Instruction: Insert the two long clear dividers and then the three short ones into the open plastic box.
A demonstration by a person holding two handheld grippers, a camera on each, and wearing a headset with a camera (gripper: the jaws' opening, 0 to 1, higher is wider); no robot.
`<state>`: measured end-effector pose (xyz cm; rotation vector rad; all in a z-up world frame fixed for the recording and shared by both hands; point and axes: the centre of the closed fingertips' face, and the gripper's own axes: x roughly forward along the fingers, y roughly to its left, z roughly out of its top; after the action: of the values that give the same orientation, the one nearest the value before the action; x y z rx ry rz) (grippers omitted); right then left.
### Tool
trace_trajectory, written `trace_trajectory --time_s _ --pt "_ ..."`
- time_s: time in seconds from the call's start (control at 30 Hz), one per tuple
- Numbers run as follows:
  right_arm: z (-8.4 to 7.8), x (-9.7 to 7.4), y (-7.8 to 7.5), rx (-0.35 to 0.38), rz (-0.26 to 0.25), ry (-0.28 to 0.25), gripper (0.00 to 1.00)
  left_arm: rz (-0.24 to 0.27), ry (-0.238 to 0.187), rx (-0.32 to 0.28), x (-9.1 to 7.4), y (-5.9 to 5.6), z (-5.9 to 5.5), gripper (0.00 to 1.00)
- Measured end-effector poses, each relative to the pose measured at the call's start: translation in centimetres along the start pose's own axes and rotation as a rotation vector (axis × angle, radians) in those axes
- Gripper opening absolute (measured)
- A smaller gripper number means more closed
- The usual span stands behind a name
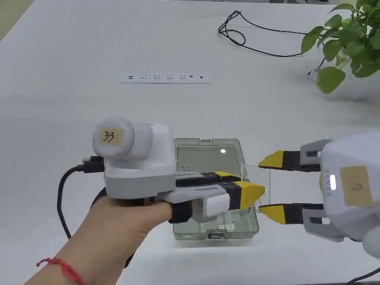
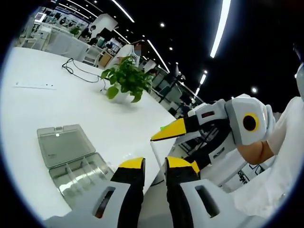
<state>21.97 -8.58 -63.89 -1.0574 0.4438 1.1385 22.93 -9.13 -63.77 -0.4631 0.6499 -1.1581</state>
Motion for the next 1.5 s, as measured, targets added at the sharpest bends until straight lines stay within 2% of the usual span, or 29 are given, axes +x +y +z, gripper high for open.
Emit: trace_trajectory --time_s 0.3,0.5,0.7,0.83,0.93,1.03,1.07,1.17,1.2,1.23,1.33,1.43,1.5 --pt "-0.1 -0.1 0.1 -0.004 0.000 0.004 0.33 -0.028 0.000 -0.028 0.1 -0.5 -0.3 0.01" --pt "-0.1 0.0 0.2 -0.012 0.000 0.012 0.33 -0.036 -0.003 -0.066 0.1 -0.5 -0.5 0.00" --pt "-0.1 0.0 0.1 -0.018 -0.008 0.011 0.33 -0.033 -0.034 -0.116 0.1 -0.4 -0.4 0.00" --pt "-0.2 -0.1 -0.3 -0.003 -0.014 0.010 0.33 -0.030 -0.033 -0.096 0.2 -0.3 -0.5 0.00" --pt "0.1 -0.4 -0.6 0.035 -0.004 -0.018 0.34 -0.025 -0.028 -0.070 0.0 -0.1 -0.7 0.00" --pt "0.3 -0.8 -1.2 0.082 0.011 -0.061 0.34 -0.031 -0.028 -0.027 -0.3 -0.1 -0.6 0.00" --pt "0.5 -1.0 -1.3 0.137 0.041 -0.090 0.34 -0.032 -0.024 0.039 -0.5 0.0 -0.7 0.00" --pt "0.7 -1.3 -1.6 0.207 0.100 -0.154 0.32 -0.046 -0.015 0.136 -0.7 -0.1 -0.9 0.00" --pt "0.8 -1.4 -1.5 0.228 0.134 -0.172 0.31 -0.051 -0.006 0.173 -0.9 -0.2 -1.1 0.00" --pt "0.9 -1.5 -1.5 0.242 0.154 -0.182 0.29 -0.055 -0.001 0.203 -0.9 -0.2 -1.2 0.00" --pt "1.4 -1.7 -1.2 0.271 0.241 -0.209 0.26 -0.071 0.014 0.341 -1.2 -0.5 -1.6 0.00" --pt "1.6 -1.7 -0.9 0.283 0.311 -0.223 0.23 -0.093 0.022 0.413 -1.3 -0.8 -1.9 0.00" --pt "1.7 -1.6 -0.7 0.282 0.348 -0.223 0.20 -0.101 0.027 0.439 -1.4 -1.0 -2.1 0.00"
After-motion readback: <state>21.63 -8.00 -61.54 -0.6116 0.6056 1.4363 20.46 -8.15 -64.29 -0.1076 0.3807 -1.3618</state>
